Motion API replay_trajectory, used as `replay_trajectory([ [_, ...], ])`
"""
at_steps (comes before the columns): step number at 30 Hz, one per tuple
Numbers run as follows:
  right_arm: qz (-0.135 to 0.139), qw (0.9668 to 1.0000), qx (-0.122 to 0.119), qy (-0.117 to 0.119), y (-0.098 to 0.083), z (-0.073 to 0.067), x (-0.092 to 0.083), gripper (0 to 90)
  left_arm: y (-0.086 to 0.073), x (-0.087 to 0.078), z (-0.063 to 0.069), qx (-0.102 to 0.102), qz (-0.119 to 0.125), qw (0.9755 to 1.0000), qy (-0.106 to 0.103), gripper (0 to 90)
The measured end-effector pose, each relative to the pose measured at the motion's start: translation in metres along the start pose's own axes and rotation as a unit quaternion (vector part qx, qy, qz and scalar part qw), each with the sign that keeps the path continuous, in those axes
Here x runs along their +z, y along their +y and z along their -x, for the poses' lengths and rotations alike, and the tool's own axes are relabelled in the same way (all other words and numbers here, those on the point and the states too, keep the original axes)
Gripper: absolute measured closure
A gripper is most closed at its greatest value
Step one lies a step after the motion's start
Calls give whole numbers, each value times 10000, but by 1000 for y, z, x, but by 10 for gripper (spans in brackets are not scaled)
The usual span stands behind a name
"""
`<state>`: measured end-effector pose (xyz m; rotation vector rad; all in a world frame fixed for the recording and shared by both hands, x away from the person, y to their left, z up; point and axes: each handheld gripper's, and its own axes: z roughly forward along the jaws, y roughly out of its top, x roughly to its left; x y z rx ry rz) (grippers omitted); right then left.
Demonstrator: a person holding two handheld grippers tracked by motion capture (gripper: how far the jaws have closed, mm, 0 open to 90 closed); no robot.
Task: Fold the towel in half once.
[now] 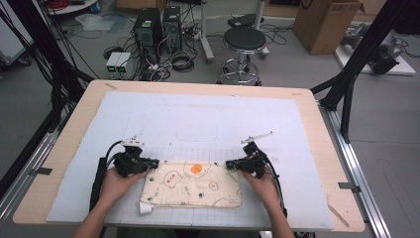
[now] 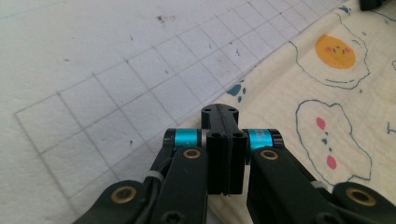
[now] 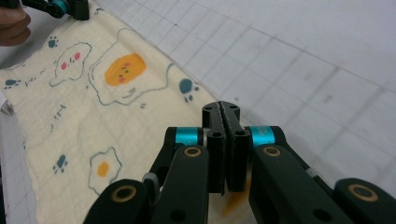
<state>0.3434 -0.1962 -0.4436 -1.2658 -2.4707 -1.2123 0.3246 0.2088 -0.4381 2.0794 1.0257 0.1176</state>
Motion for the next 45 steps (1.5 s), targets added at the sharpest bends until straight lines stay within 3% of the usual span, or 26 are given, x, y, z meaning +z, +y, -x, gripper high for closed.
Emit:
replay_trajectory([
  [3, 16, 10000, 21, -38, -3, 2, -4, 894, 1, -1, 0, 12, 52, 10000, 36, 895],
  [4, 17, 10000, 39, -4, -3, 2, -5, 890, 1, -2, 1, -45, 186, 9998, 6, 894],
  [6, 60, 10000, -25, 9, -1, -1, -5, 888, 3, -3, 2, -102, 415, 9991, -62, 894],
  [9, 235, 9995, -166, 123, 2, -11, -7, 887, 4, -4, 2, -132, 480, 9987, -60, 894],
  [12, 208, 9994, -252, 108, 4, -15, -3, 887, 2, -1, 0, -123, 350, 9993, 38, 894],
  [16, 18, 9998, -202, 3, 2, -9, 4, 887, 1, 1, -3, -58, 151, 9998, 109, 894],
  [20, -14, 9997, -205, -91, 1, -6, 2, 888, 0, 1, -5, -53, 153, 9998, 90, 894],
  [32, 82, 9999, -104, -69, -11, 4, -11, 888, -2, -2, -7, -10, 161, 9998, 120, 894],
  [45, 207, 9996, -80, -156, -20, 4, -21, 875, -4, -3, -6, 55, 202, 9997, 122, 894],
])
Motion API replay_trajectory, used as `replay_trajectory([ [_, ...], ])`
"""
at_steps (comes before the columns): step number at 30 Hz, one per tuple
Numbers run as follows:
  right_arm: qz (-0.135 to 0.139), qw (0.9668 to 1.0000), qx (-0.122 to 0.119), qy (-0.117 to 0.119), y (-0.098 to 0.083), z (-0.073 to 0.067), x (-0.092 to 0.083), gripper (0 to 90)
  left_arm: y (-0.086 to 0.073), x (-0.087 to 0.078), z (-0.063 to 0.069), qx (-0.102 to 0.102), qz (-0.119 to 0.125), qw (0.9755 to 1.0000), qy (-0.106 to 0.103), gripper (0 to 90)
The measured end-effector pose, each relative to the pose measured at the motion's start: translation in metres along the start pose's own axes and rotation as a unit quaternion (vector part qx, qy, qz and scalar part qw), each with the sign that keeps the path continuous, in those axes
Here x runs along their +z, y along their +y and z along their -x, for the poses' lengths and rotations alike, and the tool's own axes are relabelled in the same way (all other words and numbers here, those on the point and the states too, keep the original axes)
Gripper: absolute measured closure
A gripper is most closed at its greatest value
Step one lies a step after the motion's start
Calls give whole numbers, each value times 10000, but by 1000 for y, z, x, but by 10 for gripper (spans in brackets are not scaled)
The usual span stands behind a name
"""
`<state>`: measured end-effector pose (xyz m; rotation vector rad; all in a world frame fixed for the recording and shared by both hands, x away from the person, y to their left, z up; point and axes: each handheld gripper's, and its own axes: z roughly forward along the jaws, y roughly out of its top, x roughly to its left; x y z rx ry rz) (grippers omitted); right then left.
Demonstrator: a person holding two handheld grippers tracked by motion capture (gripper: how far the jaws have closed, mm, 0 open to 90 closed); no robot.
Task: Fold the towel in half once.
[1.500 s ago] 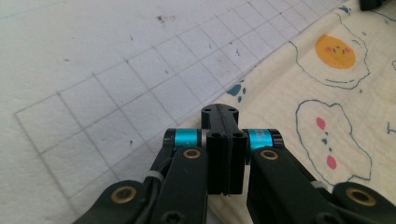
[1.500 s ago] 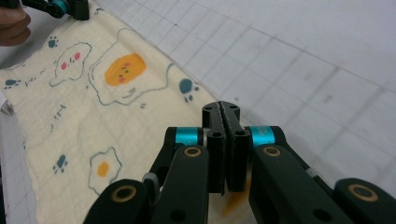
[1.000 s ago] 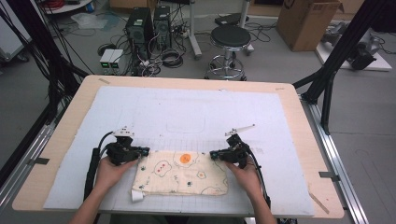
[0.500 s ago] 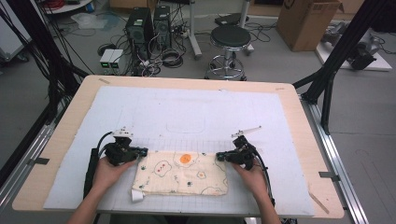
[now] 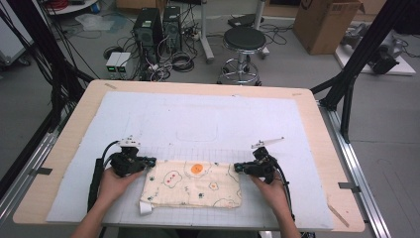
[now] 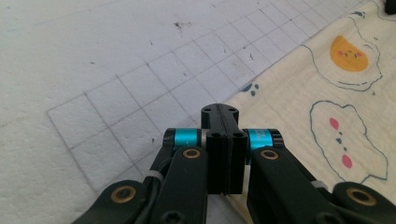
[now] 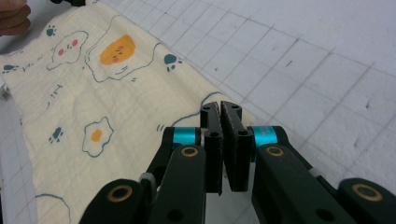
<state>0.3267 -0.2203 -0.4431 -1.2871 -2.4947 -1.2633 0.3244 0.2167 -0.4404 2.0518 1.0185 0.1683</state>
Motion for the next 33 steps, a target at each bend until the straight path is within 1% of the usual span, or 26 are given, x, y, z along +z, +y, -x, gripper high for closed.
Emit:
replay_trajectory([
  [6, 80, 10000, -14, -23, -2, 0, -2, 845, -3, -3, 3, 36, 75, 10000, -40, 869],
  [9, 91, 9999, -46, -52, -2, -1, -3, 824, -5, -7, 3, 35, 128, 9999, -89, 847],
  [10, 94, 9999, -72, -40, -2, -2, -3, 807, -5, -9, 3, 64, 145, 9998, -111, 836],
  [11, 132, 9998, -119, -29, -1, -3, -3, 791, -5, -10, 3, 28, 208, 9997, -141, 832],
  [12, 172, 9997, -159, 1, -1, -4, -4, 774, -5, -13, 4, 33, 266, 9995, -178, 827],
  [14, 342, 9989, -313, 94, 0, -8, -7, 756, -5, -17, 6, 39, 397, 9989, -242, 810],
  [15, 409, 9984, -387, 84, 1, -11, -8, 745, -5, -18, 7, 37, 448, 9986, -267, 803],
  [17, 541, 9971, -516, 121, 1, -15, -10, 712, -5, -20, 9, 72, 563, 9977, -378, 766],
  [18, 565, 9967, -578, 103, 1, -17, -11, 685, -4, -21, 11, 100, 615, 9972, -424, 744],
  [19, 601, 9962, -629, 63, 2, -19, -11, 637, -4, -22, 12, 150, 661, 9968, -431, 714],
  [22, 758, 9943, -747, 45, 3, -22, -13, 571, -3, -25, 13, 106, 809, 9953, -520, 649],
  [24, 822, 9936, -781, 10, 5, -23, -15, 530, -2, -27, 13, 119, 912, 9942, -566, 613],
  [25, 837, 9934, -790, 37, 5, -24, -16, 511, -2, -28, 14, 133, 950, 9938, -568, 593],
  [26, 854, 9931, -804, 10, 6, -24, -16, 487, -1, -30, 14, 183, 977, 9936, -529, 566],
  [29, 859, 9922, -891, -126, 6, -26, -17, 440, -1, -33, 14, 138, 1095, 9925, -521, 477],
  [30, 858, 9921, -899, -166, 6, -26, -16, 424, 0, -34, 14, 132, 1143, 9921, -490, 449],
  [32, 853, 9912, -981, -270, 7, -27, -16, 381, 0, -36, 15, 143, 1199, 9915, -481, 426],
  [33, 846, 9912, -968, -302, 7, -29, -16, 358, 0, -38, 15, 153, 1198, 9915, -477, 423],
])
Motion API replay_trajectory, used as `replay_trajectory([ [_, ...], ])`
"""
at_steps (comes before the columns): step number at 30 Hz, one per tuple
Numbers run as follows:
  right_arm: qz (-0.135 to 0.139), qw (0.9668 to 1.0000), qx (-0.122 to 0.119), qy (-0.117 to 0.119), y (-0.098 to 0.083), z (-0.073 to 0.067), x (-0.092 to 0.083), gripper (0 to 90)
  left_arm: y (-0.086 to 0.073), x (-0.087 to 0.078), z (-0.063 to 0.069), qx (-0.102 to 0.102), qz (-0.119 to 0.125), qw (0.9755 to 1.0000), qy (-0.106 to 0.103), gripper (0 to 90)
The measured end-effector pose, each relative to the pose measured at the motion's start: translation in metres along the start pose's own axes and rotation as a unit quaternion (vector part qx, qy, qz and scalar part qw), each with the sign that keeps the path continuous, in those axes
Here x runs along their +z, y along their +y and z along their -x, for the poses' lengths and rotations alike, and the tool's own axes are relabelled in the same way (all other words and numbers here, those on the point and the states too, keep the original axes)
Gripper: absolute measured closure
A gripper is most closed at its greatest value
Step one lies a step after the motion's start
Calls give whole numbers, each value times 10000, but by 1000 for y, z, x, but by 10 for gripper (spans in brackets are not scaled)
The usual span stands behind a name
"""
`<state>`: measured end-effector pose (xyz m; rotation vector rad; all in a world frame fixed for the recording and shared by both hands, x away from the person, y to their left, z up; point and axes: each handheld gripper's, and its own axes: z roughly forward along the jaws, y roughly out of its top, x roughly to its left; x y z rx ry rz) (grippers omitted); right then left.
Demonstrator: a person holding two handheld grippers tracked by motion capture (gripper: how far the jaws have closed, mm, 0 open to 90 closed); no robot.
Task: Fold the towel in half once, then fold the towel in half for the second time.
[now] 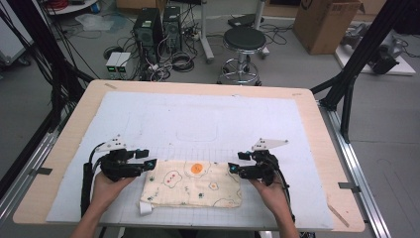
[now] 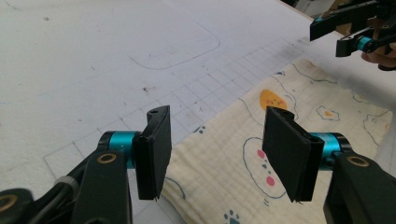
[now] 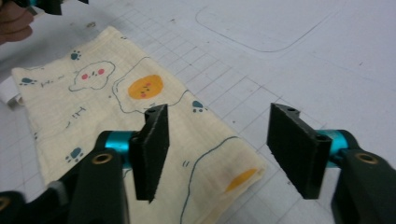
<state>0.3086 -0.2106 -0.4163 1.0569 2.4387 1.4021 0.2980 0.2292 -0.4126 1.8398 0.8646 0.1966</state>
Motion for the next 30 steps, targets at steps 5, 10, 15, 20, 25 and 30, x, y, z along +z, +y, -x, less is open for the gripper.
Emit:
replay_trajectory([
  [5, 86, 9999, 73, -124, 1, 1, -3, 305, 1, -1, -1, 13, -35, 10000, 70, 421],
  [10, 137, 9998, 103, -128, 1, 1, -5, 284, 1, -1, 1, 21, -17, 9999, 112, 410],
  [15, 115, 9998, 22, -154, 3, 1, -3, 284, 1, -1, 1, 42, -49, 9999, 140, 388],
  [20, 76, 9998, 13, -188, 4, 1, -3, 284, 1, -1, 0, 40, -58, 9998, 168, 386],
  [25, 41, 9996, -6, -294, 6, 2, -3, 286, 1, 0, -2, 37, -116, 9997, 204, 393],
  [30, 85, 9994, 15, -345, 7, 6, -4, 317, 0, 2, -4, 56, -187, 9991, 372, 406],
])
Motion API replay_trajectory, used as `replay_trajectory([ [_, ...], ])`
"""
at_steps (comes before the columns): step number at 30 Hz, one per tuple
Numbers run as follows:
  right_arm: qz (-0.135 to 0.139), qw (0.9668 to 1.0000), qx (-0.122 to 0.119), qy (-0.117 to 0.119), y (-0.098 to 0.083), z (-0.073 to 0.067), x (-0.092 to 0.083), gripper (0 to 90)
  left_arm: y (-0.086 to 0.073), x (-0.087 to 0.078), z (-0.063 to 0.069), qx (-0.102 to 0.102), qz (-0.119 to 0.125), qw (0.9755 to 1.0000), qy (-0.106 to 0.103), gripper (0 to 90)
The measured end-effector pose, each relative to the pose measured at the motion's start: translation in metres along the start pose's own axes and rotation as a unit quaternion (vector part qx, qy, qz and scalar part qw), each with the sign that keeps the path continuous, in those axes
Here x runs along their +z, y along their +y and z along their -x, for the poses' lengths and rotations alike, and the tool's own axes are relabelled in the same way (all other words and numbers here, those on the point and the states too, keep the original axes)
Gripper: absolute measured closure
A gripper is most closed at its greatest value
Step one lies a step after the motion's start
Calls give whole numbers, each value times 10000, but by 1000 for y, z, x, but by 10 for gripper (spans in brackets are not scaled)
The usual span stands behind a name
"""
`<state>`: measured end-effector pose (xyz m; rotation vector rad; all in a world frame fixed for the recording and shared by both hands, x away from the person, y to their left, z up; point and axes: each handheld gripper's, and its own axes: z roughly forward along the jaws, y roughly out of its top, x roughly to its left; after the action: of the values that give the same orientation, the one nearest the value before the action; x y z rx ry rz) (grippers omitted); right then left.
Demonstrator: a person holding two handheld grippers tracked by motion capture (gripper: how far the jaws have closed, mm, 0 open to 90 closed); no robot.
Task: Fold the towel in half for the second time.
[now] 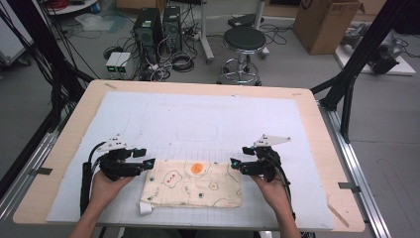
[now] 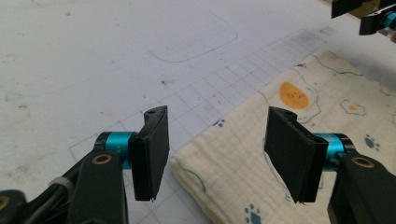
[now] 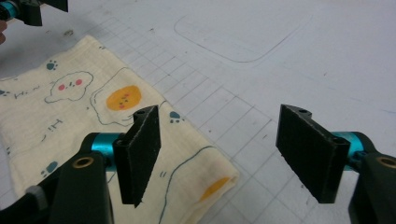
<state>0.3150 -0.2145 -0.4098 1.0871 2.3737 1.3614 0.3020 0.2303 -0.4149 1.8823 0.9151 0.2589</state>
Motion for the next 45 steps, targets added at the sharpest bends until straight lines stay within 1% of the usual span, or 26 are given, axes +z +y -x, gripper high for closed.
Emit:
replay_trajectory([
  [2, 24, 10000, 14, -30, 1, 2, 1, 322, 0, 2, -2, -53, -25, 10000, 3, 410],
  [3, 14, 10000, 34, -52, 1, 3, 0, 325, 0, 2, -3, -43, -41, 10000, 36, 413],
  [6, -13, 9999, 130, -71, 0, 6, 1, 350, -1, 6, -6, -123, -78, 9998, 149, 429],
  [9, -123, 9997, 164, -107, 0, 9, 5, 376, -3, 10, -9, -132, -184, 9993, 285, 451],
  [11, -218, 9995, 217, -120, -1, 10, 8, 382, -4, 13, -12, -218, -240, 9989, 344, 457],
  [13, -317, 9990, 279, -152, -2, 12, 11, 387, -5, 16, -14, -284, -306, 9985, 354, 481],
  [14, -365, 9987, 317, -139, -2, 12, 13, 404, -5, 18, -15, -326, -340, 9983, 352, 488],
  [15, -423, 9984, 365, -113, -3, 13, 15, 438, -6, 21, -16, -365, -365, 9982, 318, 491],
  [17, -545, 9977, 408, -31, -5, 13, 18, 476, -7, 24, -17, -408, -456, 9976, 319, 522],
  [18, -603, 9973, 412, -10, -5, 13, 19, 510, -7, 26, -17, -451, -477, 9973, 317, 534],
  [20, -714, 9964, 450, 2, -6, 14, 21, 543, -8, 27, -18, -492, -544, 9969, 267, 550],
  [23, -800, 9952, 559, 91, -8, 16, 24, 592, -9, 28, -18, -427, -679, 9965, 238, 558],
  [25, -837, 9945, 604, 154, -9, 16, 26, 621, -9, 28, -18, -405, -721, 9963, 245, 558],
  [27, -905, 9940, 575, 193, -9, 16, 28, 654, -9, 28, -18, -386, -726, 9964, 216, 576],
  [30, -1037, 9931, 522, 178, -10, 15, 30, 667, -10, 31, -17, -320, -807, 9959, 251, 601],
  [32, -1044, 9928, 549, 194, -11, 15, 30, 672, -10, 31, -17, -282, -807, 9960, 273, 604],
  [34, -1039, 9927, 576, 214, -11, 15, 31, 688, -11, 32, -17, -286, -804, 9960, 276, 617],
  [35, -1048, 9926, 567, 223, -11, 15, 31, 694, -11, 32, -16, -289, -803, 9959, 294, 626],
  [36, -1045, 9927, 568, 209, -11, 15, 31, 697, -11, 32, -16, -252, -802, 9960, 304, 629],
  [37, -1040, 9930, 519, 198, -11, 15, 31, 701, -11, 32, -15, -216, -837, 9959, 284, 637],
  [38, -1057, 9929, 509, 189, -11, 14, 31, 705, -11, 32, -14, -222, -837, 9959, 249, 663],
  [39, -1079, 9926, 517, 188, -11, 13, 31, 706, -11, 32, -13, -139, -881, 9957, 259, 671],
  [40, -1074, 9928, 497, 190, -11, 13, 31, 707, -11, 33, -12, -91, -874, 9957, 293, 678],
  [42, -1103, 9927, 452, 175, -11, 11, 31, 740, -11, 34, -10, -35, -891, 9956, 298, 730],
  [45, -1126, 9927, 400, 156, -11, 10, 32, 780, -10, 34, -10, -94, -923, 9955, 204, 808],
])
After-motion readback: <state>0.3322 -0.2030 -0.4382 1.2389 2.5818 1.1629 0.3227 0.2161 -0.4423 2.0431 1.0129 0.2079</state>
